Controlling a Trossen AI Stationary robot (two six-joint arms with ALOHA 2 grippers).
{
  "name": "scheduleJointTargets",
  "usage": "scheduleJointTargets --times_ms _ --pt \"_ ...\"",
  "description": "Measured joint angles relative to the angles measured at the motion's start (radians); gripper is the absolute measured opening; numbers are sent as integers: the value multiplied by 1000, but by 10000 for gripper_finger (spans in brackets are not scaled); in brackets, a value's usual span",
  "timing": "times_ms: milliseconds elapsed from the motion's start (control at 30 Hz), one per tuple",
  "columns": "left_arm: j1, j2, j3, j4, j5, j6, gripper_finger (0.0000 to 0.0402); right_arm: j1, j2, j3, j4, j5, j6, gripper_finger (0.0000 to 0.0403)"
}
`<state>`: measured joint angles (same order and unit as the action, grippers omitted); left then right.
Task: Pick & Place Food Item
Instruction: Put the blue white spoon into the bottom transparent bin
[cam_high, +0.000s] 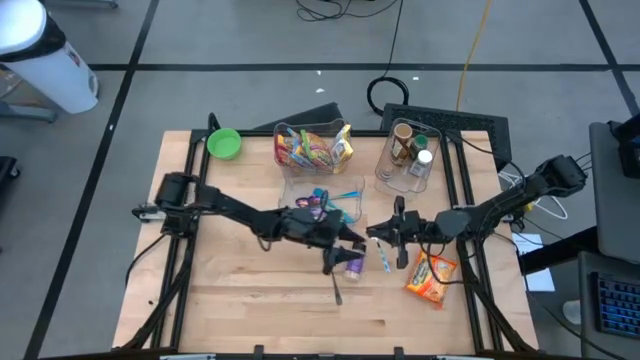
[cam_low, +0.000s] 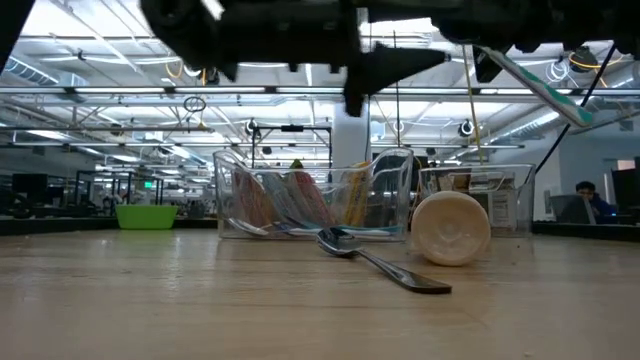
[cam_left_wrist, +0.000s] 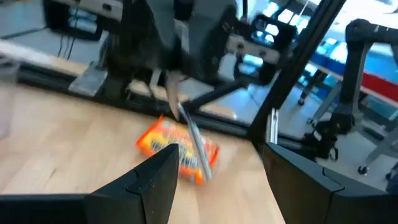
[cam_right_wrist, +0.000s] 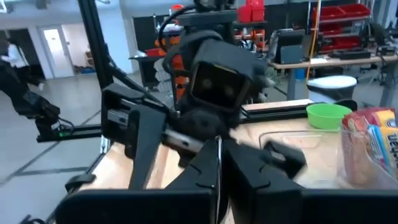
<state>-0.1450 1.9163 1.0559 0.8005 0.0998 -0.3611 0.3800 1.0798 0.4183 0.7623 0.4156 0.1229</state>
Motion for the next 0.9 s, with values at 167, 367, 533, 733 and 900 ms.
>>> scheduleJointTargets --times_ms 167,367,533,733,900 --pt "18 91 154 -75 75 -6 241 9 0 0 30 -2 -44 1" --pt "23 138 265 -154 84 22 241 12 0 0 27 -2 -59 2" --pt "23 140 276 -158 78 34 237 28 0 0 26 -2 -68 3" --pt "23 140 276 -207 -1 8 158 30 0 0 34 -1 -76 4" --pt "23 142 276 -222 -32 -7 46 29 0 0 30 5 -66 5"
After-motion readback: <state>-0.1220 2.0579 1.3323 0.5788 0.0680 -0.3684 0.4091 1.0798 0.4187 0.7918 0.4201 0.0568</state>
